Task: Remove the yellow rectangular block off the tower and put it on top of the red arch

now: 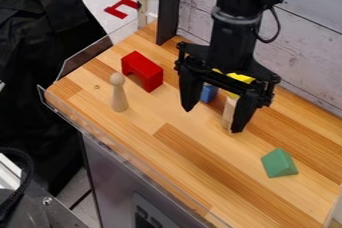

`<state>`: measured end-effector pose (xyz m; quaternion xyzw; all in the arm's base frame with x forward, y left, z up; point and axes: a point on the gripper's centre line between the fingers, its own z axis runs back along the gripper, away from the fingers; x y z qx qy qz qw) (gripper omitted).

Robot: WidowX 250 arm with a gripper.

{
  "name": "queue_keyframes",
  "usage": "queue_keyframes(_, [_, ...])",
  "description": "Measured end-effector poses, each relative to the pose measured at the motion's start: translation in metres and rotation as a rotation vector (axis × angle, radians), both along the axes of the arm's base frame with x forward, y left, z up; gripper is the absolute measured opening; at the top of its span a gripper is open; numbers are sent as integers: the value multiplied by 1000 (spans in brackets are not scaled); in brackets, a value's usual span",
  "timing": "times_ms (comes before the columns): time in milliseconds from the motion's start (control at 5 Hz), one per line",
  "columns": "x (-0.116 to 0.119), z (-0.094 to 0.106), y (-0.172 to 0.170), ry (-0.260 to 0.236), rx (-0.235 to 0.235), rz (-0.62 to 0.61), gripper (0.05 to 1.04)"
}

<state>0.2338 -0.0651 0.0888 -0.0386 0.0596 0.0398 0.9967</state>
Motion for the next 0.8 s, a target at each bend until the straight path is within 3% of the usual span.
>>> queue_keyframes(200, [-3,-7,1,33,7,0,1001])
queue_keyframes(600, [29,10,-3,-72,44,135,1001])
queue_keyframes(800, [38,23,-4,-134,33,195,1001])
